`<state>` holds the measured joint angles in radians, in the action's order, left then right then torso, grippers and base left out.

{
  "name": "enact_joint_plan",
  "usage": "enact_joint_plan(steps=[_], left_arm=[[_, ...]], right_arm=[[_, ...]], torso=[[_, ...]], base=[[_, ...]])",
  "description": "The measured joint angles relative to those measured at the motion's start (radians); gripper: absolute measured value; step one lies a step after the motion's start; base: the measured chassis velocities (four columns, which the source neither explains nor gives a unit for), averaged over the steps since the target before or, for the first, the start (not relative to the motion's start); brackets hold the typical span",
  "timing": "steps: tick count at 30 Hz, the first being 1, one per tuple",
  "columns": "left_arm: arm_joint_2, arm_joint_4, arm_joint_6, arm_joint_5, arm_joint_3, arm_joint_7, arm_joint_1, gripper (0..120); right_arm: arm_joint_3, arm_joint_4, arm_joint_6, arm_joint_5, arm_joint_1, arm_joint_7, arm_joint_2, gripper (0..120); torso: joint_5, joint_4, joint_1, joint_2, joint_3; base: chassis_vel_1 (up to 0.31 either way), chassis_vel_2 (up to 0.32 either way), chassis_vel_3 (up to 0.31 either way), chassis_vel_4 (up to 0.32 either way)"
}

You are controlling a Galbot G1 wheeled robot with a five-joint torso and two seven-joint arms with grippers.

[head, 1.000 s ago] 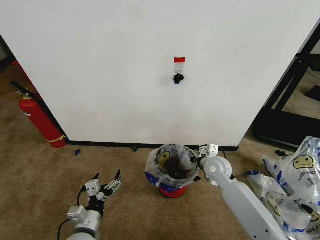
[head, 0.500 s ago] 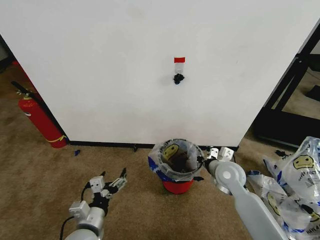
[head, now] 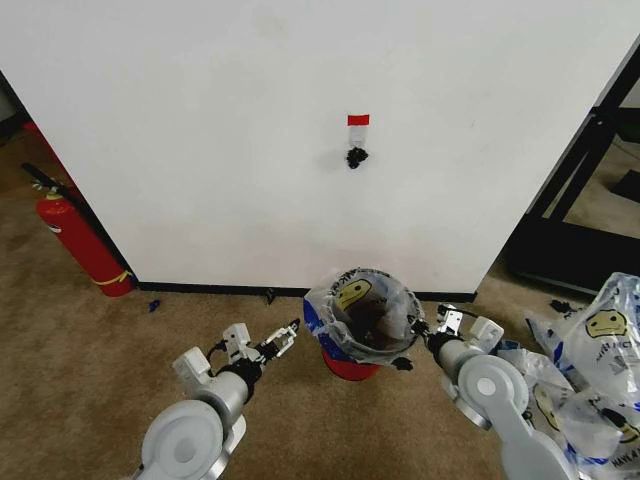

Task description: Pick up the garbage bag from the wall and place it over the trash bin.

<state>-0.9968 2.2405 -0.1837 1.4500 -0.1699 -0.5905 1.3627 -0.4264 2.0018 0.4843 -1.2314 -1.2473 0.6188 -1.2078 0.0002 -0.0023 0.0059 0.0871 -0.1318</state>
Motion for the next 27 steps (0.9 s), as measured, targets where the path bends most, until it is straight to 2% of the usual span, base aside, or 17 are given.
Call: enact_joint_plan(steps=[6,8,10,13,14,17,19,25,27], left_arm=[[-0.023,-0.031,0.001,0.001,0.031,0.028,0.000,95],[-0.030,-0.034,0.003,0.000,0.043,0.038,-0.007,91],[-0.041,-0.038,0.004,-0.004,0.062,0.045,-0.020,82],[-0.049,-0.047,0.006,-0.007,0.073,0.046,-0.031,78],[-0.054,-0.054,0.006,-0.009,0.079,0.047,-0.038,71],[-0.055,-0.063,0.009,-0.011,0.084,0.054,-0.044,59],[-0.053,-0.063,0.010,-0.011,0.084,0.056,-0.044,56],[-0.053,-0.083,0.022,-0.011,0.084,0.070,-0.046,30],[-0.053,-0.084,0.024,-0.012,0.084,0.071,-0.045,27]], right_arm=[[0.001,0.012,0.004,-0.004,-0.004,0.006,-0.014,0],[0.004,0.014,0.007,-0.004,-0.004,0.008,-0.020,0],[0.007,0.018,0.008,-0.003,-0.004,0.012,-0.027,0],[0.008,0.021,0.009,-0.003,-0.005,0.012,-0.030,0],[0.008,0.022,0.009,-0.003,-0.005,0.013,-0.031,0],[0.007,0.026,0.010,-0.003,-0.008,0.016,-0.034,0],[0.007,0.027,0.010,-0.003,-0.009,0.016,-0.036,0],[0.012,0.031,0.012,0.001,-0.012,0.019,-0.049,0],[0.013,0.032,0.013,0.001,-0.012,0.020,-0.050,0]], torso=[[-0.0002,0.0001,0.000,0.000,0.000],[0.0000,0.0001,0.000,0.000,0.000],[0.0000,0.0001,0.000,0.000,0.000],[-0.0001,0.0000,0.000,0.000,0.000],[-0.0001,0.0000,0.000,0.000,0.000],[-0.0002,0.0000,0.000,0.000,0.000],[-0.0002,0.0000,0.000,0.000,0.000],[-0.0002,0.0000,0.000,0.000,0.000],[-0.0002,0.0001,0.000,0.000,0.000]], base=[[0.000,0.000,0.000,0.000],[0.000,0.000,0.000,0.000],[0.000,0.000,0.000,0.000],[0.000,0.000,0.000,0.000],[0.000,0.000,0.000,0.000],[0.000,0.000,0.000,0.000],[0.000,0.000,0.000,0.000],[0.000,0.000,0.000,0.000],[0.000,0.000,0.000,0.000]])
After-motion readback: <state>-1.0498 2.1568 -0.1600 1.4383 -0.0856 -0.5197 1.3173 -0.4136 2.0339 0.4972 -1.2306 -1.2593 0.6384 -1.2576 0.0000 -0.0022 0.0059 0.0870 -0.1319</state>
